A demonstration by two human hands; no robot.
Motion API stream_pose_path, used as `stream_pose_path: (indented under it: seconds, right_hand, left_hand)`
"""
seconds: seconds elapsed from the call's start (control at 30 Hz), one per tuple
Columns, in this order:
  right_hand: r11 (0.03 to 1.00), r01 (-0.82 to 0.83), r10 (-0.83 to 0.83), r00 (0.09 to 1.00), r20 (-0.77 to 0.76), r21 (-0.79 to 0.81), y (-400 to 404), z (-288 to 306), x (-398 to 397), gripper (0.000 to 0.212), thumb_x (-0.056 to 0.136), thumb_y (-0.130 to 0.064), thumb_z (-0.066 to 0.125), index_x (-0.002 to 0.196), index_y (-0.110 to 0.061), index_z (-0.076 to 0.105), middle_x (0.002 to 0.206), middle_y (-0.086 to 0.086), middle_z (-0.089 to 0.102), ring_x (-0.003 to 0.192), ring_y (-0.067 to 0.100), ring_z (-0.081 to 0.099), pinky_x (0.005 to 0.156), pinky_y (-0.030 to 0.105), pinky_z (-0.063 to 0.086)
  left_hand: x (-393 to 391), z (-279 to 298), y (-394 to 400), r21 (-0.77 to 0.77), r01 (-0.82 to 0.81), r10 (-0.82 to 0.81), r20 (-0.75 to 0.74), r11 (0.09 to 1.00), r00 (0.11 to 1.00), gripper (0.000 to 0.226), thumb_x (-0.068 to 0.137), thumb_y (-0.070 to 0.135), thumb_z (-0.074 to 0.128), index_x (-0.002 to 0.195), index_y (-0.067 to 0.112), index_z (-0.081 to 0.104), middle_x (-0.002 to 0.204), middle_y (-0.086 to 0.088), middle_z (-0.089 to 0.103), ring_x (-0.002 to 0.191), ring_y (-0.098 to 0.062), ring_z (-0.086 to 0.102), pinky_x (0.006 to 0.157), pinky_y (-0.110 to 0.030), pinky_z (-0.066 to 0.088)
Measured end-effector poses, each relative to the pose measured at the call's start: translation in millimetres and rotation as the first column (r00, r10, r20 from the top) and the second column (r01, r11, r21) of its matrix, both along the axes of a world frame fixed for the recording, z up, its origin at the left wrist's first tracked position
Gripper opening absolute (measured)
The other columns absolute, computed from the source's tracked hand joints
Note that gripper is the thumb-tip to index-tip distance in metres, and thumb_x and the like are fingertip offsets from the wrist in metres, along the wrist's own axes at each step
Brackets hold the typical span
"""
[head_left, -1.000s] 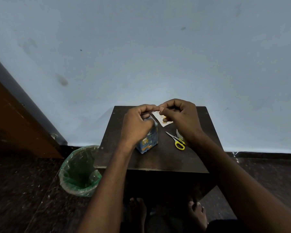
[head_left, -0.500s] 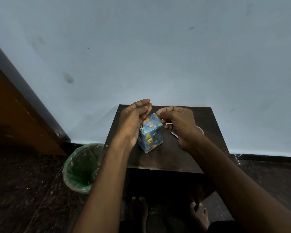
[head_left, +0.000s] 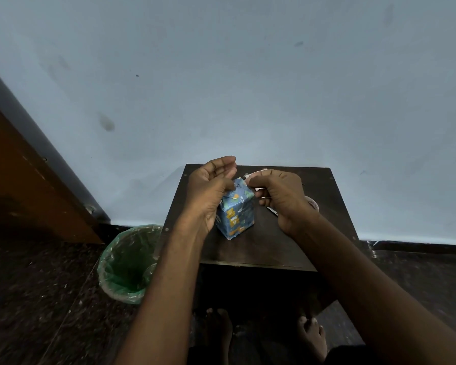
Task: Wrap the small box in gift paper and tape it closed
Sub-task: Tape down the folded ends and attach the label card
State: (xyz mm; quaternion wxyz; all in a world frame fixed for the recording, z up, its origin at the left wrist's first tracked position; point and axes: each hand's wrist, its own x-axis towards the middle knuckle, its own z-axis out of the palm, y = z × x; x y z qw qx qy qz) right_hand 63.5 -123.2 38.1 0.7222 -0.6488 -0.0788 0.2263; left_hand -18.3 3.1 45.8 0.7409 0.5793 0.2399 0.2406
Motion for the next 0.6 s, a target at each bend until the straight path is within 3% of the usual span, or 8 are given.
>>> stream_pose_path:
  seconds: [0.3, 0.47, 0.6]
  right_hand:
    - [0.998, 0.066, -0.065, 0.997, -0.035, 0.009, 8, -6, 2, 0.018, 0.08, 0.004, 0.077, 0.095, 0.013, 0.074, 0.075, 0.015, 0.065, 0.052, 0.011, 0.047, 0.045, 0.02, 0.041]
    - [0.997, 0.07, -0.07, 0.998, 0.008, -0.01, 12, -8, 1, 0.018, 0.075, 0.002, 0.081, 0.089, 0.011, 0.074, 0.069, 0.009, 0.066, 0.051, 0.009, 0.049, 0.045, 0.02, 0.041]
    - [0.996, 0.078, -0.075, 0.994, 0.078, -0.031, 13, -9, 0, 0.011, 0.074, 0.001, 0.081, 0.08, 0.005, 0.073, 0.067, 0.008, 0.066, 0.052, 0.009, 0.051, 0.046, 0.023, 0.041]
  left_hand:
    - [1, 2, -4, -0.036, -0.009, 0.009, -0.001, 0.999, 1.0, 0.046, 0.087, -0.024, 0.057, 0.107, 0.014, 0.075, 0.113, -0.005, 0.078, 0.108, -0.006, 0.073, 0.087, -0.021, 0.062]
    - [1, 0, -7, 0.024, -0.028, 0.029, -0.029, 0.999, 0.999, 0.043, 0.083, -0.02, 0.074, 0.107, 0.015, 0.076, 0.111, -0.002, 0.078, 0.106, -0.003, 0.073, 0.094, -0.028, 0.062]
    - [4, -3, -7, 0.097, -0.081, 0.087, -0.069, 0.992, 0.994, 0.045, 0.079, -0.022, 0.074, 0.103, 0.017, 0.075, 0.105, -0.001, 0.077, 0.1, -0.004, 0.073, 0.086, -0.025, 0.063]
